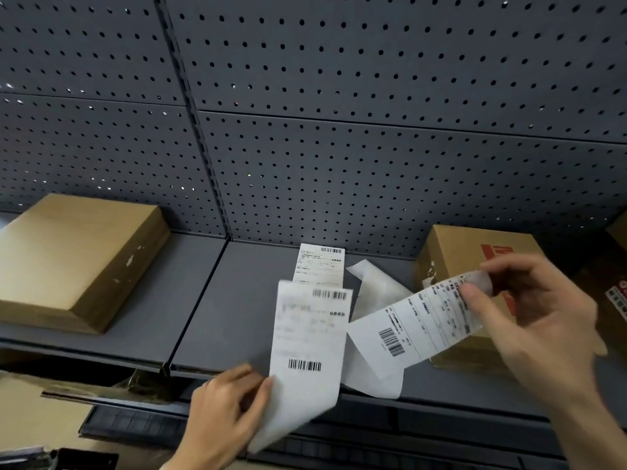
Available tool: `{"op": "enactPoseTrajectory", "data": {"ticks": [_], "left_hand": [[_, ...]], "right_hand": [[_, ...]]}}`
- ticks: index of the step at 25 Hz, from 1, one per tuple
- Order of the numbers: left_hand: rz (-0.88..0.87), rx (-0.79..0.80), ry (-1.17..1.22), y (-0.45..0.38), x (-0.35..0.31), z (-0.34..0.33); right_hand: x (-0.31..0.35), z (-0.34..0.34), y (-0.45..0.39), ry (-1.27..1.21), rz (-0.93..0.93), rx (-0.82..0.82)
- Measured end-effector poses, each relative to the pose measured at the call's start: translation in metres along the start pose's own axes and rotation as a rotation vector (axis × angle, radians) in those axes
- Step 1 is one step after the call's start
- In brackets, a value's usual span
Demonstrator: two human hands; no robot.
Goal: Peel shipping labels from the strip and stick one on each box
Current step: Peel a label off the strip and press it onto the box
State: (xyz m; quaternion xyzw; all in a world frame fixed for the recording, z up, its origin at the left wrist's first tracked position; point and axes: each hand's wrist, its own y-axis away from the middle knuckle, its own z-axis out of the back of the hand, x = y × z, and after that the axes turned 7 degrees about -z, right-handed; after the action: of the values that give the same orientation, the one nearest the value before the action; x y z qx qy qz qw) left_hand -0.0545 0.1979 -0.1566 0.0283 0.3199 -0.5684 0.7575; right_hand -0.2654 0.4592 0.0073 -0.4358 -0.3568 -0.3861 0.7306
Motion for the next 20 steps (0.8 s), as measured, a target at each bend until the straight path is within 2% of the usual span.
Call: {"op": "enactPoseTrajectory", "data": {"ticks": [1, 3, 6, 9, 11, 14, 16, 20], "left_hand": [[-0.038, 0.023, -0.099, 0.002, 0.003, 0.004], [-0.023, -0.003, -0.124, 0.002, 0.005, 0.013], [0.029, -0.149, 0.049, -0.015, -0.005, 0.024], [-0.019, -0.216, 0.25, -0.053, -0.037, 0.028], [-0.074, -0.186, 0.379, -0.081, -0.071, 0.023], [-0.066, 0.003, 0.64, -0.116, -0.13, 0.004], [-0.095, 0.099, 0.722, -0.134, -0.164, -0.015], [-0.103, 0.058, 0.82, -0.155, -0.201, -0.042]], "right_hand": [[-0.002, -0.002, -0.004, 0.0, 0.013, 0.016], [-0.006, -0.005, -0.01, 0.01, 0.038, 0.036], [-0.007, -0.007, -0.019, 0.048, 0.037, 0.089], [-0.006, 0.002, -0.03, 0.109, 0.046, 0.145], [-0.005, 0.011, -0.039, 0.126, 0.027, 0.202], [-0.005, 0.024, -0.052, 0.15, 0.045, 0.287], [-0.007, 0.037, -0.058, 0.215, 0.077, 0.334], [-0.018, 0.061, -0.062, 0.325, 0.131, 0.324]]}}
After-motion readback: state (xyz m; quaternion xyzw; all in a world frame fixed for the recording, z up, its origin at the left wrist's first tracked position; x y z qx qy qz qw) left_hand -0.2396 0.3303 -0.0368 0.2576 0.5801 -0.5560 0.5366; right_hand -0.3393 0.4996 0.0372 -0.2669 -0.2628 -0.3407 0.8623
